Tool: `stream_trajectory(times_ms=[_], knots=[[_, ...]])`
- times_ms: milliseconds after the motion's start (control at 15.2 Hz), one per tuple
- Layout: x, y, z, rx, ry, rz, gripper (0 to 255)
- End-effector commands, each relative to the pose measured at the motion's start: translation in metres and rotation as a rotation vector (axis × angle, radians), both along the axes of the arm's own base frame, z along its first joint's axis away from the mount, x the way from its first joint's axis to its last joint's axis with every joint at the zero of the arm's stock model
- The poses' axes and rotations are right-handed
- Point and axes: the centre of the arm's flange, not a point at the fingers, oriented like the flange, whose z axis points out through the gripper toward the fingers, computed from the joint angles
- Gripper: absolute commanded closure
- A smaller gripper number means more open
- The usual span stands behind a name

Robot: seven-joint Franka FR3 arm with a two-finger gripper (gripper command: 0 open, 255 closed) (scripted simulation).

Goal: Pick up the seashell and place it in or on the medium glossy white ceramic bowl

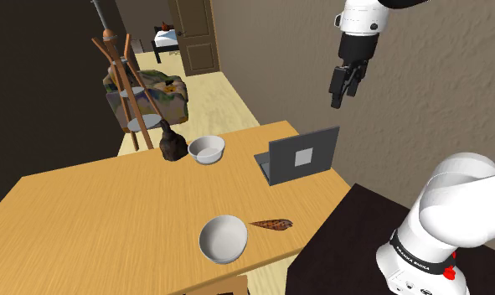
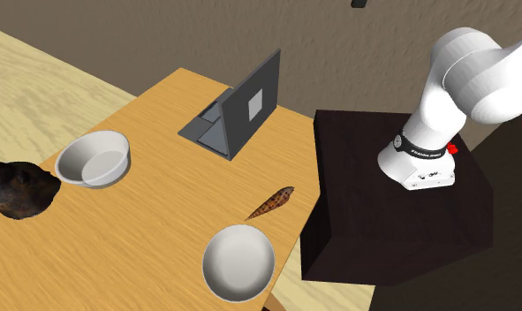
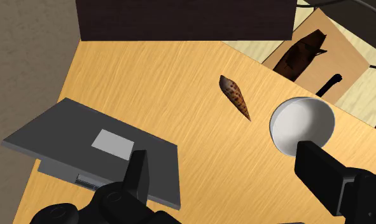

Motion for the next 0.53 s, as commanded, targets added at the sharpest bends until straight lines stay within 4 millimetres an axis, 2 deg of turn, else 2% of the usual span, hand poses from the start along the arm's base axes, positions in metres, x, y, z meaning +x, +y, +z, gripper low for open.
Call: stream_trajectory(times_ms=[0, 462], knots=[[0.0, 0.0, 0.0, 0.0, 0.0, 0.0, 0], [0.044, 0.021, -0.082, 0.004, 0.045, 0.086, 0]])
